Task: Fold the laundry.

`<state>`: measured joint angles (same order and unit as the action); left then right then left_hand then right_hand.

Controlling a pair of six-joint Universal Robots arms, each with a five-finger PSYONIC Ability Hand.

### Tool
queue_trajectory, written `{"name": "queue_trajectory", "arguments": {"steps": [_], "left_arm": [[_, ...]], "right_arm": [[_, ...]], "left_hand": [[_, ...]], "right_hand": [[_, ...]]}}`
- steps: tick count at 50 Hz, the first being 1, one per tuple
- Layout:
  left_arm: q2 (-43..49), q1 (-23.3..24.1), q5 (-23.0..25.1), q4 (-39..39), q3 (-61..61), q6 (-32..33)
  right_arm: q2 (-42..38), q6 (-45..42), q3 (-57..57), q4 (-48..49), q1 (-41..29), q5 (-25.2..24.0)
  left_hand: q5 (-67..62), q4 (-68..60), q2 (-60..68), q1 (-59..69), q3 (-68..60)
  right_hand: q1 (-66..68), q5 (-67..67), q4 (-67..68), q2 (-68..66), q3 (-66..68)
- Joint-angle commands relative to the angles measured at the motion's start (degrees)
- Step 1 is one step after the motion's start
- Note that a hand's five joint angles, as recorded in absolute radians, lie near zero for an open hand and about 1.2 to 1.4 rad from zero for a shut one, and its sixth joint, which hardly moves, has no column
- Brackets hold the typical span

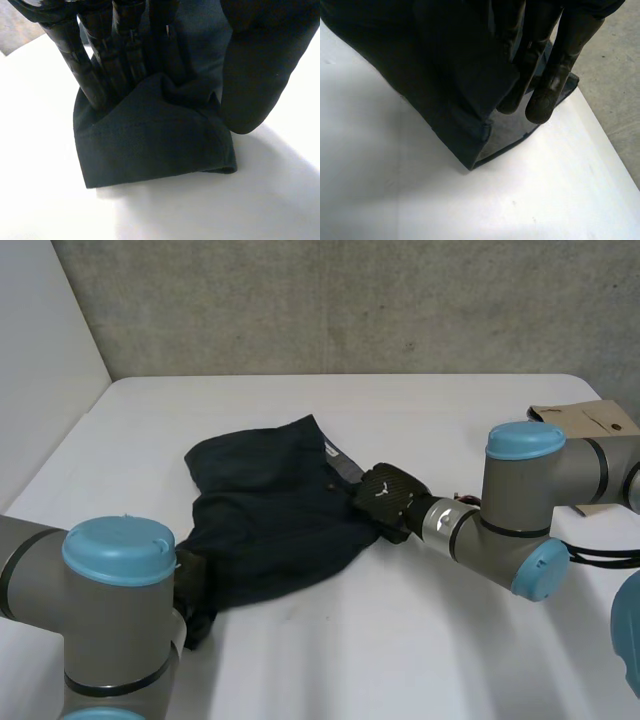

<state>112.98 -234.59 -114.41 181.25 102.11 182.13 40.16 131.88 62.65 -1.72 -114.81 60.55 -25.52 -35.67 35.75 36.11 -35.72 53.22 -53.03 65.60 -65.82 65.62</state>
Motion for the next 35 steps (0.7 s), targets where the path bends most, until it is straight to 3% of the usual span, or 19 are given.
{"name": "queue_trajectory", "arguments": {"steps": [1, 9, 12, 13, 15, 19, 24, 31, 35], "left_arm": [[0.49, -0.61, -3.45, 3.05, 0.2, 1.04], [2.5, -1.22, -3.54, 8.58, -0.15, 8.58], [3.3, -1.75, -3.54, 9.64, -0.33, 9.82], [3.56, -1.84, -3.54, 10.25, -0.59, 10.09], [3.48, -2.01, -3.54, 10.61, -0.94, 10.18], [0.94, -2.89, -3.28, 10.61, -2.88, 10.35], [-10.55, -4.29, -1.87, 10.08, -7.26, 14.64], [-23.31, -4.83, 7.96, 8.86, -14.64, 22.74], [-26.75, -4.65, 9.12, 4.83, -19.56, 22.75]], "right_arm": [[2.81, 4.06, -0.6, -0.91, -0.5, 2.02], [9.06, 12.16, 2.13, -4.52, 0.11, 2.64], [11.25, 12.78, 3.71, -5.4, 0.11, 2.82], [11.69, 12.78, 4.15, -5.57, 0.2, 2.99], [13.1, 12.96, 5.02, -5.75, 0.2, 4.13], [16.17, 13.05, 5.56, -6.8, 0.29, 8.25], [20.74, 12.96, 4.51, -9.96, 0.02, 11.86], [30.32, 14.01, -1.03, -14.53, 0.11, 14.94], [36.65, 15.94, -4.72, -16.21, 0.64, 16.61]], "left_hand": [[-1.11, -0.95, 0.88, 0.51, -0.9], [-4.45, -4.3, 4.22, 3.86, -4.25], [-17.53, -17.38, 17.3, 16.94, -17.33], [-32.75, -32.59, 32.51, 32.15, -32.54], [-44.45, -44.3, 44.22, 43.86, -44.25], [-44.48, -44.33, 44.25, 43.89, -44.28], [-44.48, -44.33, 44.25, 43.89, -44.28], [-44.48, -44.33, 44.25, 43.89, -44.28], [-44.48, -44.33, 44.25, 43.89, -44.28]], "right_hand": [[26.78, -16.97, 14.4, -14.18, 14.38], [26.78, -16.97, 14.4, -14.18, 14.38], [26.78, -16.97, 14.4, -14.18, 14.38], [26.78, -16.97, 14.4, -14.18, 14.38], [26.78, -16.97, 14.4, -14.18, 14.38], [26.78, -16.97, 14.4, -14.18, 14.38], [26.78, -16.97, 14.4, -14.18, 14.38], [26.78, -16.97, 14.4, -14.18, 14.38], [26.78, -16.97, 14.4, -14.18, 14.38]]}}
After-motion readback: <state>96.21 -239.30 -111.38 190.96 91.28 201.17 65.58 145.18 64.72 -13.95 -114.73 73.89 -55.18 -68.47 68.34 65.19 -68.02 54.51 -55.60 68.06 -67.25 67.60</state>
